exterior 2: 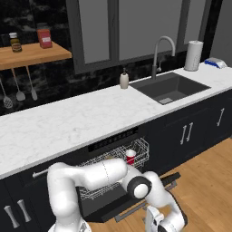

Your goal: Pick up the cup and bowl from the counter, place them in the dishwasher, and close the dishwasher door.

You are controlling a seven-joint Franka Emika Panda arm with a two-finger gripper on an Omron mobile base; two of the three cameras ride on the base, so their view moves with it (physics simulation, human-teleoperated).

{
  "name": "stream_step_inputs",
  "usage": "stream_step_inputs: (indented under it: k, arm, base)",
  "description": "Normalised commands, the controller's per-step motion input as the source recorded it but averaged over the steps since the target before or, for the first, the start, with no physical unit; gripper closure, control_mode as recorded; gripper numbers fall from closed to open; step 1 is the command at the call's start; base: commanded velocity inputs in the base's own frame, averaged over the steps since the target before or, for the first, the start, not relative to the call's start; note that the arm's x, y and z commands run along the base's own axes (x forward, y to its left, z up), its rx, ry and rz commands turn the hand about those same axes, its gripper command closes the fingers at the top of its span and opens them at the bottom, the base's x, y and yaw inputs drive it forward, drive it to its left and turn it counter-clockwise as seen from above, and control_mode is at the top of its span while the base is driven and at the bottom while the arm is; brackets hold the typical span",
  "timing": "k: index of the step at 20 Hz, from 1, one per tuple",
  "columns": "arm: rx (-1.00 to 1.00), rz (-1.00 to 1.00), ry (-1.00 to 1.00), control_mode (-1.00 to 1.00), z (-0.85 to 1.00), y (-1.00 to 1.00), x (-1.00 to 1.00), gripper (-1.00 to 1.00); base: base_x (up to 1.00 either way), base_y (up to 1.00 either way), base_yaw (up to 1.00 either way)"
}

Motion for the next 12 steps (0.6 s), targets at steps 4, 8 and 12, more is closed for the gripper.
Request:
stream_step_inputs:
  k: [4,8,12]
  arm:
    - [0.05,0.00,-0.06,-1.00,0.01,0.21,0.34,-1.00]
    - [0.08,0.00,-0.09,-1.00,0.22,0.34,0.40,-1.00]
    - [0.05,0.00,-0.08,-1.00,0.29,0.50,0.58,-1.00]
  base:
    - [0.00,0.00,0.00]
    - [0.00,0.00,0.00]
    - [0.00,0.00,0.00]
